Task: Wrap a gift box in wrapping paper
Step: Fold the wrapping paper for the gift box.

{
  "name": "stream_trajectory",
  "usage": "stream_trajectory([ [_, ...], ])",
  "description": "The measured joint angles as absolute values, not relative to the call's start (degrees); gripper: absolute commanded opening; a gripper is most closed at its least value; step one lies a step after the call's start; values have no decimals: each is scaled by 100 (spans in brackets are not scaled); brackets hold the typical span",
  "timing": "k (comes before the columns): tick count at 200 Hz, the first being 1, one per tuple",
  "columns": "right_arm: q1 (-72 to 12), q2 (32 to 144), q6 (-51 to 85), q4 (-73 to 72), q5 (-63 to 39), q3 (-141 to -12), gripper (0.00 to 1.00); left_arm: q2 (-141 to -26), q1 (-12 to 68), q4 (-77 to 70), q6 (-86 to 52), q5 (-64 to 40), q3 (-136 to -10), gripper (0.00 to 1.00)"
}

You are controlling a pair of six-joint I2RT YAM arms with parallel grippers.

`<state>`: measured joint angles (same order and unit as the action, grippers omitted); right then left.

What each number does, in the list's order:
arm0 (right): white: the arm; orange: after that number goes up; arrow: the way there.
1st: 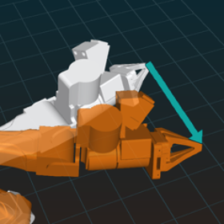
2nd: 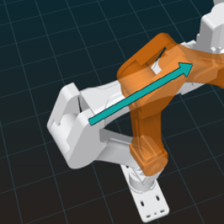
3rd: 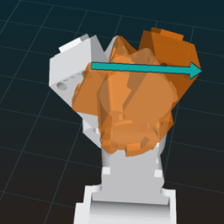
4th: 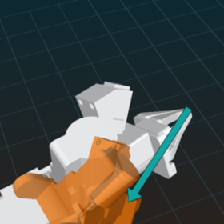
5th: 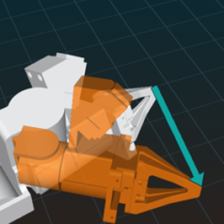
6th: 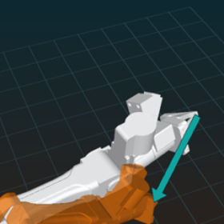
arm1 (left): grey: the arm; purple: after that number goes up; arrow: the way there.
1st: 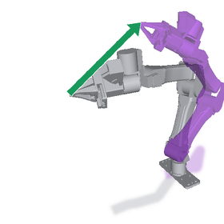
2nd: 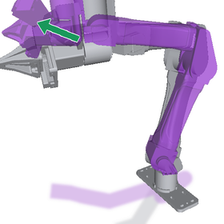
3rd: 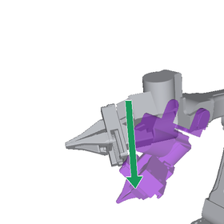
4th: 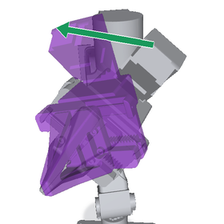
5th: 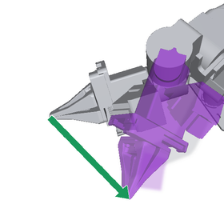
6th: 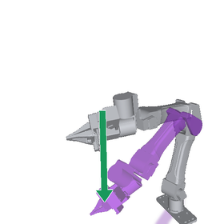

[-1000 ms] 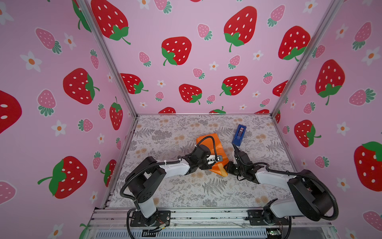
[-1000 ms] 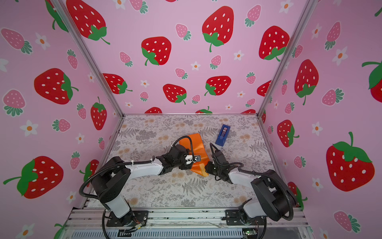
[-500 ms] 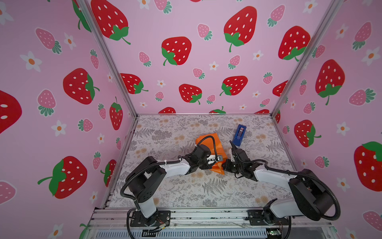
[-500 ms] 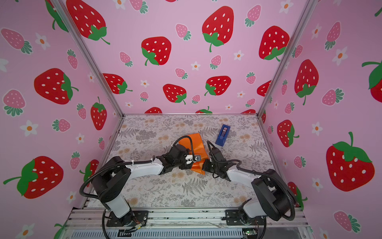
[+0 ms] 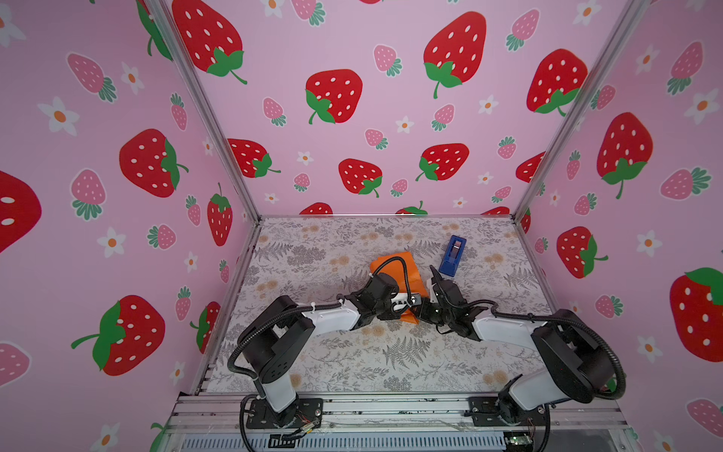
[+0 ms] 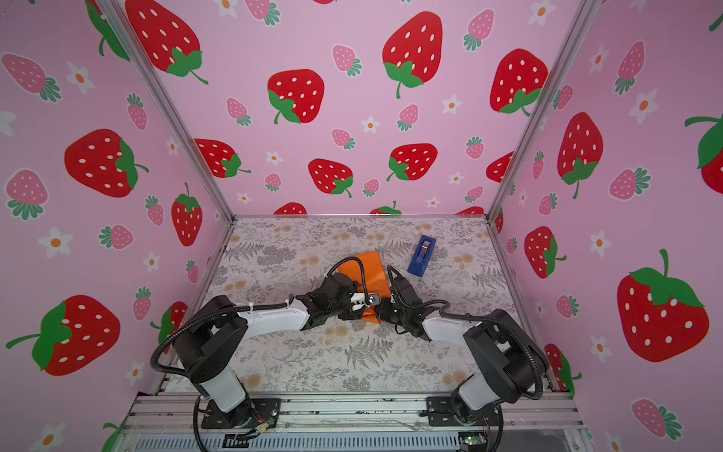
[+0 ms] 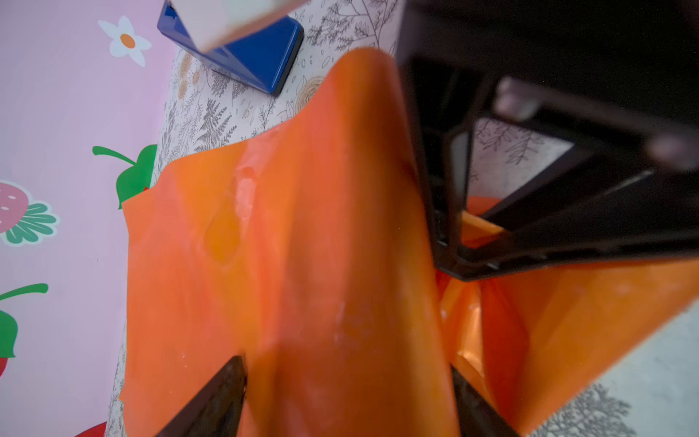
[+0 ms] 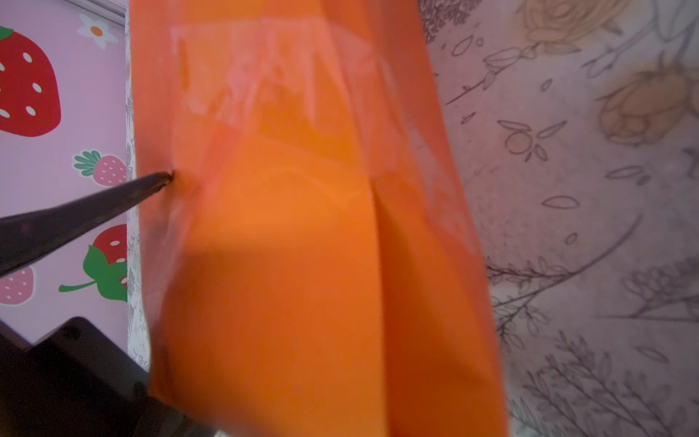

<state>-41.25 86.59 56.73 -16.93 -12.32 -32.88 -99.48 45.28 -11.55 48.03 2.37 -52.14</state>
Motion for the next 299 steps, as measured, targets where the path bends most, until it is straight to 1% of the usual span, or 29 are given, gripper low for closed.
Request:
stream_trajectory([
  [20,-4141,8659,5743,-1820,-1295,-3227,29,-9948,4528,-1146,4805,239,-5221,77],
  [47,-4165,8641,5760,-1903,-1319,-3146,32,-9948,4528,-1127,4812,244,-5231,77],
  [66,-4233,8571,5697,-1695,-1243,-3146,38,-9948,4528,-1105,4812,244,-5242,77],
  [105,-4346,8436,5522,-1109,-926,-3146,37,-9948,4528,-1094,4812,246,-5247,77],
  [150,-4453,8433,5443,-963,-814,-3144,37,-9950,4528,-1090,4812,246,-5251,77],
  [189,-4488,8202,5483,-1411,-790,-3009,37,-9950,4528,-1074,4814,248,-5258,77],
  [207,-4488,8182,5535,-1662,-792,-2965,40,-9953,4528,-1061,4814,250,-5266,77],
  [266,-4488,8663,5653,-2443,-810,-2871,40,-9953,4528,-1050,4816,252,-5271,76],
  [284,-4488,8770,5704,-2585,-814,-2871,44,-9953,4528,-1048,4818,252,-5271,76],
  [299,-4488,8772,5730,-2615,-810,-2864,43,-9953,4528,-1048,4816,255,-5271,76],
])
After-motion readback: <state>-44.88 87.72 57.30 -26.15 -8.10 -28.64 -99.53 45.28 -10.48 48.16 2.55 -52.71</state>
